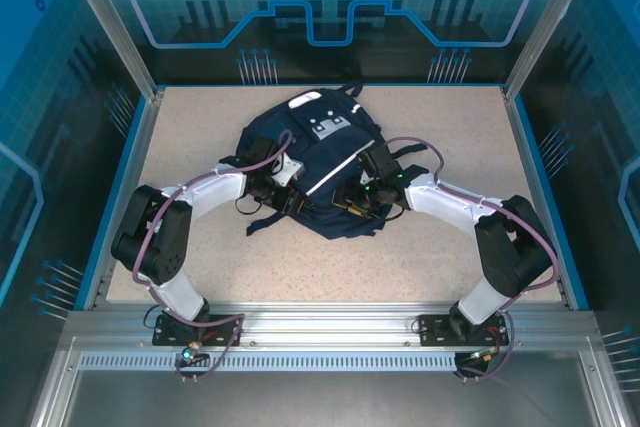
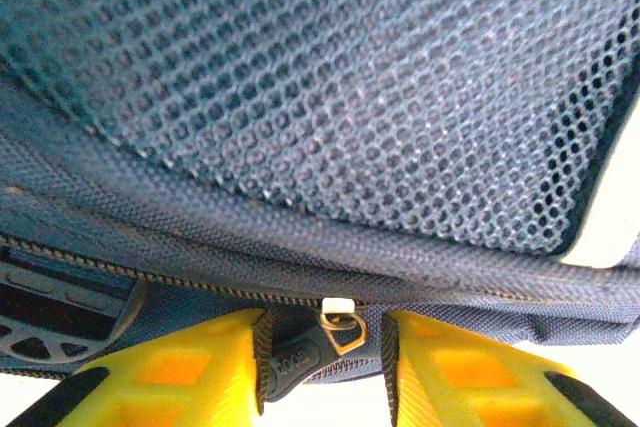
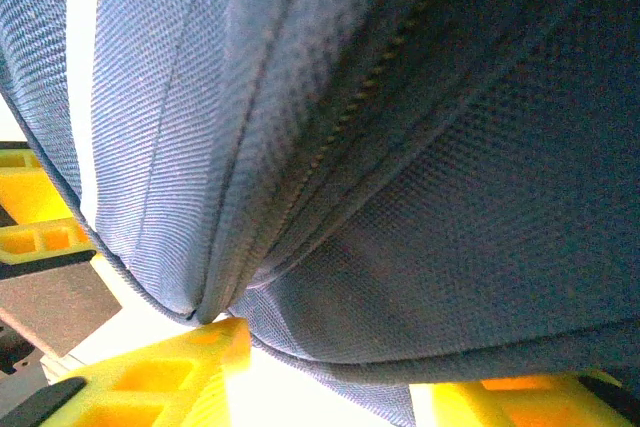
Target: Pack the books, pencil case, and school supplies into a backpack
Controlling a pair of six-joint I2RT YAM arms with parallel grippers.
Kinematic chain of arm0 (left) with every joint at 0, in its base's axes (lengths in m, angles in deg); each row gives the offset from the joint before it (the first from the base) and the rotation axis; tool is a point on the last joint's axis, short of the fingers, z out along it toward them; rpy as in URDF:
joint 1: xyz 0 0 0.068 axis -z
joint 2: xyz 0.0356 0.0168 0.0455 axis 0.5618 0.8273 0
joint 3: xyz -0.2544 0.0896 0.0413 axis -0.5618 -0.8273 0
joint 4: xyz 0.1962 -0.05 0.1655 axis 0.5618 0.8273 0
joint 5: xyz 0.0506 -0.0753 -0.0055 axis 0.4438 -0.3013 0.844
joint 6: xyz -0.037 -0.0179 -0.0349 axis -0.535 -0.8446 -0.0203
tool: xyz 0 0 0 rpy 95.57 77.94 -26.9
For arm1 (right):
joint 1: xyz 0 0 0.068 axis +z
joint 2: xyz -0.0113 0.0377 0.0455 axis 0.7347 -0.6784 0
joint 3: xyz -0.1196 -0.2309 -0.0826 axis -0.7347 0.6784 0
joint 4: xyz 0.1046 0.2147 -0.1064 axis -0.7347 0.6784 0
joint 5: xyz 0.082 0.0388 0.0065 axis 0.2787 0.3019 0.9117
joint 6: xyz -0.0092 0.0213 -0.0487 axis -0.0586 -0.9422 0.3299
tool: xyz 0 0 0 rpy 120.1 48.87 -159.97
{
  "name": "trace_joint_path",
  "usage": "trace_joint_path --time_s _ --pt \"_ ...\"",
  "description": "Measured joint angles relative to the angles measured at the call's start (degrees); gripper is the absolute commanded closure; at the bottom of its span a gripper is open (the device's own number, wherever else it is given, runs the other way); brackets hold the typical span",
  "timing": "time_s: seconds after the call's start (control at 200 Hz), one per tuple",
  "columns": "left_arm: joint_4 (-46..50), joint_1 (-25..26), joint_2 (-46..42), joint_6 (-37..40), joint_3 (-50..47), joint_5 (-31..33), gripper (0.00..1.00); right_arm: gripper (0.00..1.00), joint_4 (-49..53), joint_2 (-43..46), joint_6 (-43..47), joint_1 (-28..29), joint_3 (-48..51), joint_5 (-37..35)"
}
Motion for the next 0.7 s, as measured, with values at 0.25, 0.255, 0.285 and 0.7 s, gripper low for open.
trace_joint_path --time_s 0.25,0.255,0.285,0.7 --pt "0.3 0.0 0.0 -0.2 0.0 0.7 0.86 0.54 0.3 -0.4 0.0 0.0 -0.5 0.0" --pt "0.3 0.0 0.0 -0.3 0.0 0.8 0.86 0.54 0.4 -0.4 0.0 0.0 -0.5 0.0" --pt "0.3 0.0 0.0 -0.2 0.0 1.1 0.89 0.54 0.4 -0.5 0.0 0.0 -0.5 0.0" --pt "-2.2 1.9 -6.8 -3.9 -4.0 2.1 1.00 0.60 0.0 -0.9 0.0 0.0 -0.6 0.2"
